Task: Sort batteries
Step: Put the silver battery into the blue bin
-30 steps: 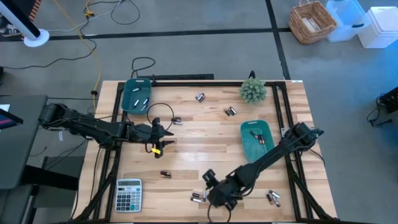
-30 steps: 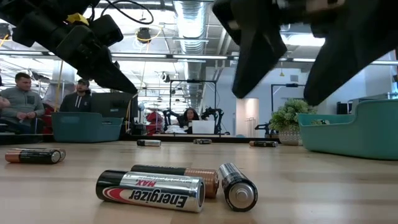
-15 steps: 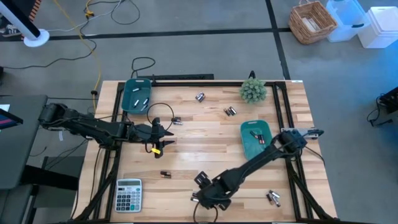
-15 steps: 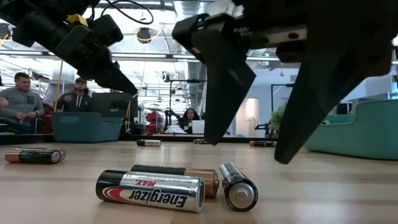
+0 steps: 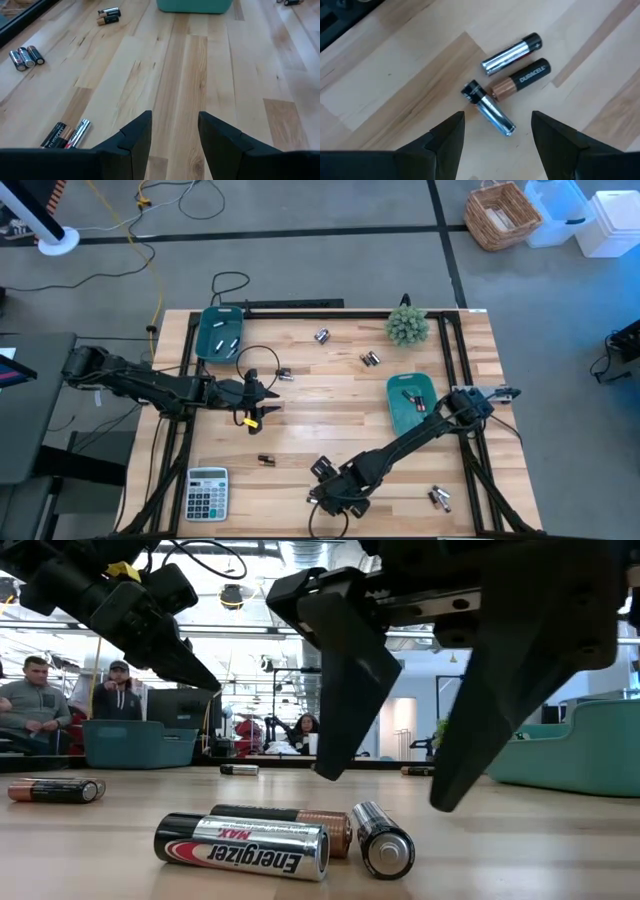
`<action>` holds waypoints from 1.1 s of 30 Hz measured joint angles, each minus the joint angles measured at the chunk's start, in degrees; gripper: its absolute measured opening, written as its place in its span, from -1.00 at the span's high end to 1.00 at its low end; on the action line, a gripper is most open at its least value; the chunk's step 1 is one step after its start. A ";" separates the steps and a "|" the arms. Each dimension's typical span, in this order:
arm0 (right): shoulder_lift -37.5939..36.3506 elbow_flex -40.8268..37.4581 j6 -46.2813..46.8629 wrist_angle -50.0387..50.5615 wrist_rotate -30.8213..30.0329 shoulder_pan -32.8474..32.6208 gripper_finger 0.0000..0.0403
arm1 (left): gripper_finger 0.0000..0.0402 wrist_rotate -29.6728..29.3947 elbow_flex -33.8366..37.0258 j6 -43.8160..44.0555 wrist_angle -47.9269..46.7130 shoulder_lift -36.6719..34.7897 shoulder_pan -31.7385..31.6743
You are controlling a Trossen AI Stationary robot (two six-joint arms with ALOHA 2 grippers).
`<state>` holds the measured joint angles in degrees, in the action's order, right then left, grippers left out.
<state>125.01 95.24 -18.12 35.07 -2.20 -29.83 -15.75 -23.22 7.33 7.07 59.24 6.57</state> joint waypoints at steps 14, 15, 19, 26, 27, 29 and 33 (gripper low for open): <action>1.88 -0.20 0.07 -1.83 -0.09 -0.01 -0.21 | 0.23 0.00 0.00 0.11 -0.09 -0.02 -0.02; 2.16 -0.06 0.01 -2.67 -0.11 -0.01 -0.21 | 0.23 0.00 0.00 0.14 -0.11 -0.02 -0.02; 3.18 0.04 -0.68 -2.78 -0.12 -0.01 -0.21 | 0.23 0.00 0.00 0.20 -0.26 -0.04 -0.02; 3.37 0.09 0.03 -2.28 -0.19 0.36 -0.18 | 0.23 0.00 0.00 0.20 -0.26 -0.04 -0.02; 3.39 0.08 0.40 -1.91 -0.11 0.42 -0.15 | 0.23 0.00 0.00 0.20 -0.26 -0.04 -0.02; 3.41 0.07 0.71 -1.09 0.49 0.71 -0.07 | 0.23 0.00 0.00 0.20 -0.26 -0.04 -0.02; 3.45 0.04 1.58 -0.69 0.85 0.71 0.15 | 0.23 0.00 0.00 0.20 -0.26 -0.04 -0.02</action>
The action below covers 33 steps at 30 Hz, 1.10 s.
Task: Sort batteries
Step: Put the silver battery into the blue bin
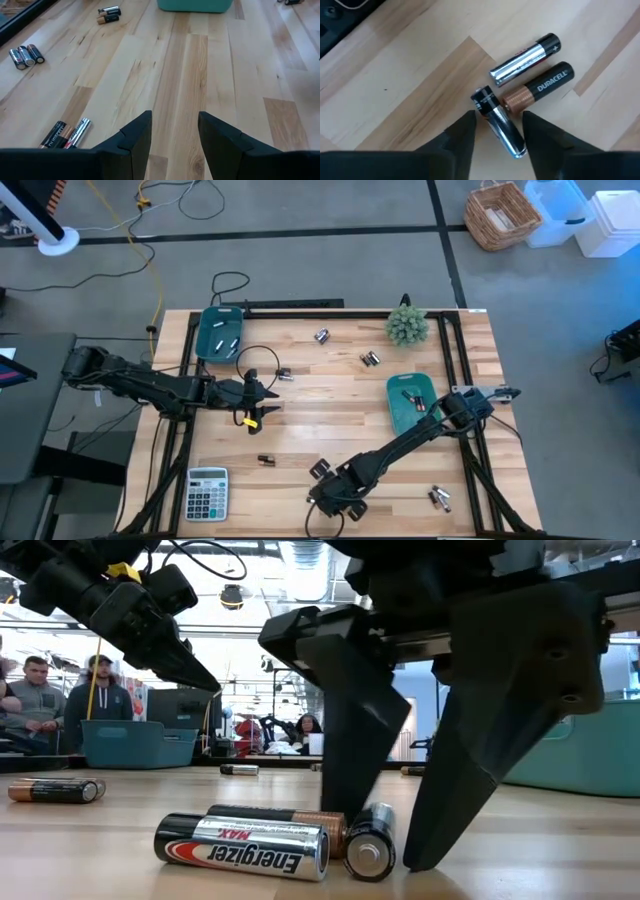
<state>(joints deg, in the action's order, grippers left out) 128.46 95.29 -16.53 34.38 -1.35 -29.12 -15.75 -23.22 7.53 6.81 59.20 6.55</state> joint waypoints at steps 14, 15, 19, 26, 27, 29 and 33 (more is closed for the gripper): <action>0.05 0.02 2.71 2.80 0.16 0.13 0.71 | 0.23 0.00 0.00 0.22 0.02 0.02 0.00; 0.05 0.01 2.92 2.96 0.16 0.15 0.72 | 0.23 0.00 0.00 0.22 0.02 0.02 0.00; 0.05 0.02 3.02 3.67 0.11 0.15 0.72 | 0.23 0.00 0.00 0.22 0.01 0.02 0.00; -0.26 -0.08 3.15 4.16 -0.45 -0.42 0.73 | 0.23 0.00 0.00 0.22 0.02 0.02 0.00; -0.42 0.11 3.17 4.21 -0.43 -0.42 0.73 | 0.23 0.00 0.00 0.22 0.02 0.02 0.00; -1.11 0.21 3.17 5.48 -0.49 -0.74 0.73 | 0.23 0.00 0.00 0.22 0.05 0.04 0.01; -3.01 0.21 3.07 7.75 -0.48 -0.83 0.73 | 0.23 0.00 0.00 0.24 0.14 0.04 0.02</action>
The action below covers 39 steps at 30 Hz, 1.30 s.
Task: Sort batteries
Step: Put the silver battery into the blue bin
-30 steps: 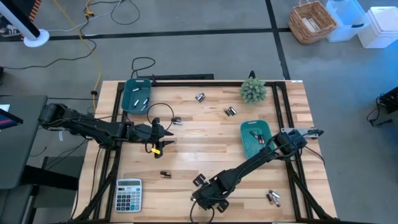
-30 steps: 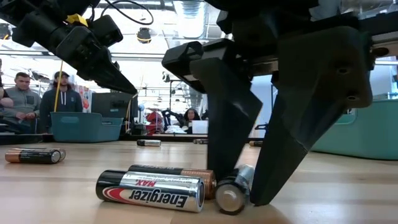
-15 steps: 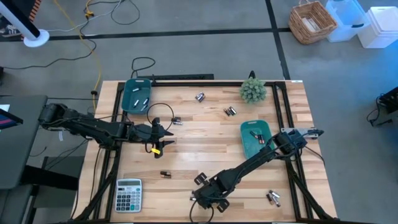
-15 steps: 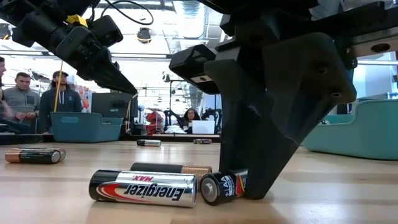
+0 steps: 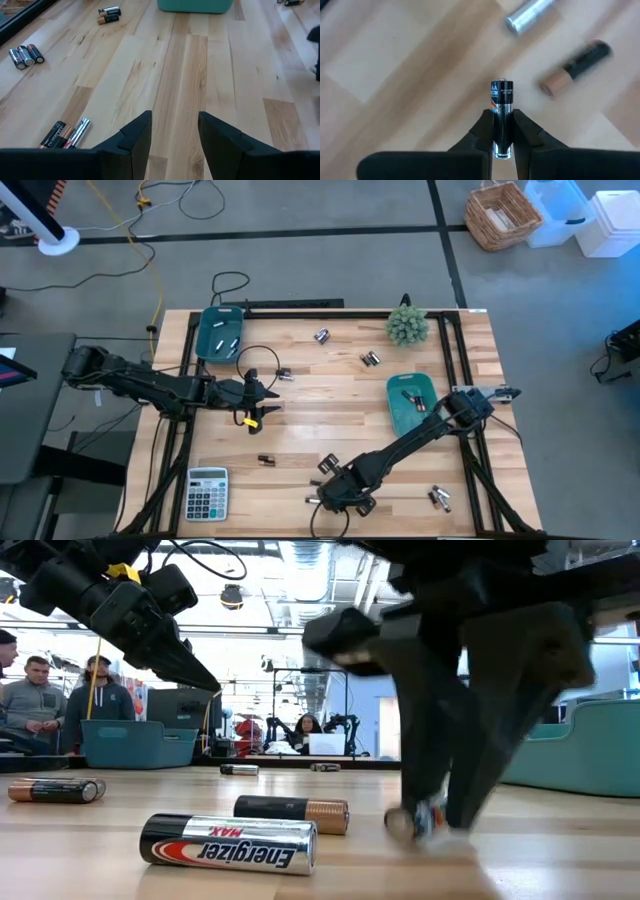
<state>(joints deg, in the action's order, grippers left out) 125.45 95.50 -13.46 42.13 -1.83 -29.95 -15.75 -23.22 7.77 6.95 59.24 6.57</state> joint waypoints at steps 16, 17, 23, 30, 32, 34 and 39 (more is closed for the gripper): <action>-10.79 0.27 -10.89 -6.72 -10.33 7.14 0.73 | 0.23 -0.03 0.00 -1.77 4.89 0.00 0.00; -11.05 0.27 -11.87 -8.21 -10.32 8.39 0.73 | 0.23 -0.10 0.00 -2.51 6.07 0.00 0.00; -11.46 0.35 -16.35 -13.50 -10.31 16.60 0.73 | 0.23 -2.57 0.00 -5.90 8.10 -1.89 0.00; -11.46 0.35 -16.93 -19.06 -10.31 24.12 0.73 | 0.23 -2.76 0.00 -11.17 6.08 -9.77 0.00; -11.46 0.35 -18.02 -20.00 -10.33 25.32 0.73 | 0.23 -2.80 -0.02 -11.80 4.08 -11.33 0.00; -11.46 0.35 -19.28 -20.96 -10.30 26.28 0.73 | 0.23 -3.08 -0.01 -12.73 2.19 -12.30 -0.01; -11.46 0.35 -21.73 -24.32 -10.10 28.49 0.73 | 0.23 -6.45 0.00 -15.06 2.18 -15.12 -0.02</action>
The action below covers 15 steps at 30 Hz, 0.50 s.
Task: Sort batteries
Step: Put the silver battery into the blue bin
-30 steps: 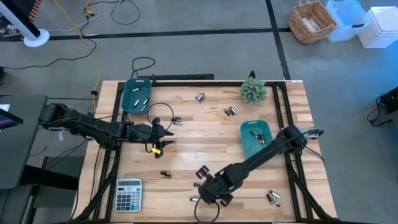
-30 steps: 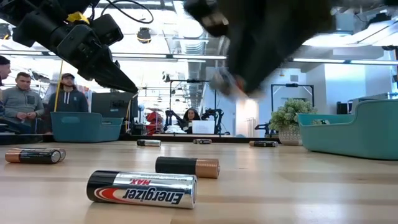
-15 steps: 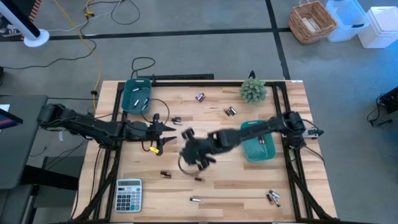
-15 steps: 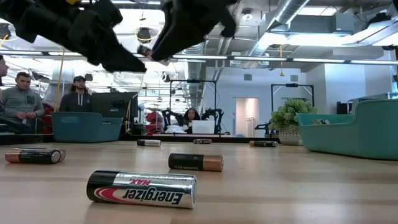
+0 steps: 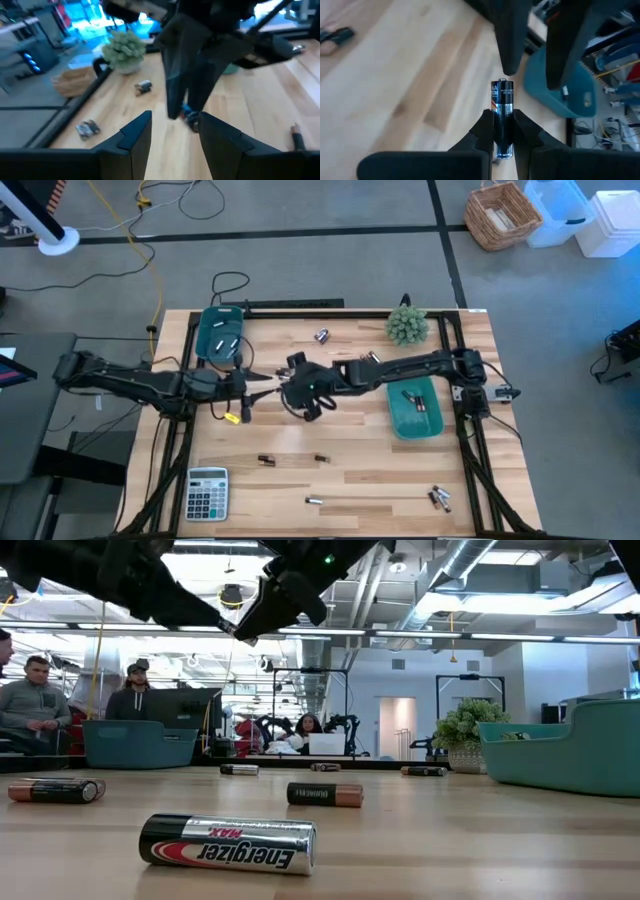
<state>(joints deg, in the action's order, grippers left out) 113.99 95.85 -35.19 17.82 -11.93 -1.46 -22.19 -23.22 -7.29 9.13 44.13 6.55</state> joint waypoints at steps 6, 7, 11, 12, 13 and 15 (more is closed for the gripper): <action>1.42 0.00 0.22 -7.83 6.43 4.81 0.73 | 0.23 -0.66 0.00 -1.31 -0.05 -6.01 0.13; 1.57 0.04 0.49 -9.27 7.27 5.61 0.73 | 0.23 -0.72 0.00 -1.42 -0.28 -7.40 0.29; 1.72 0.00 2.93 -17.12 9.66 8.66 0.73 | 0.23 -0.68 0.00 -3.00 -0.36 -12.35 1.42; 1.64 0.00 4.12 -19.48 11.02 9.44 0.73 | 0.23 -0.68 -0.02 -3.02 -0.24 -13.43 1.73; 1.64 0.02 5.63 -21.83 12.13 10.19 0.73 | 0.23 -0.68 -0.02 -3.22 -0.19 -14.45 2.00; 1.64 0.02 8.04 -25.89 13.62 11.61 0.73 | 0.23 -0.70 -0.01 -3.84 -0.60 -16.52 2.69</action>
<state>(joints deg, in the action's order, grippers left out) 115.63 95.88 -27.15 -8.08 1.69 10.14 -22.90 -23.23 -11.13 8.53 27.61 9.24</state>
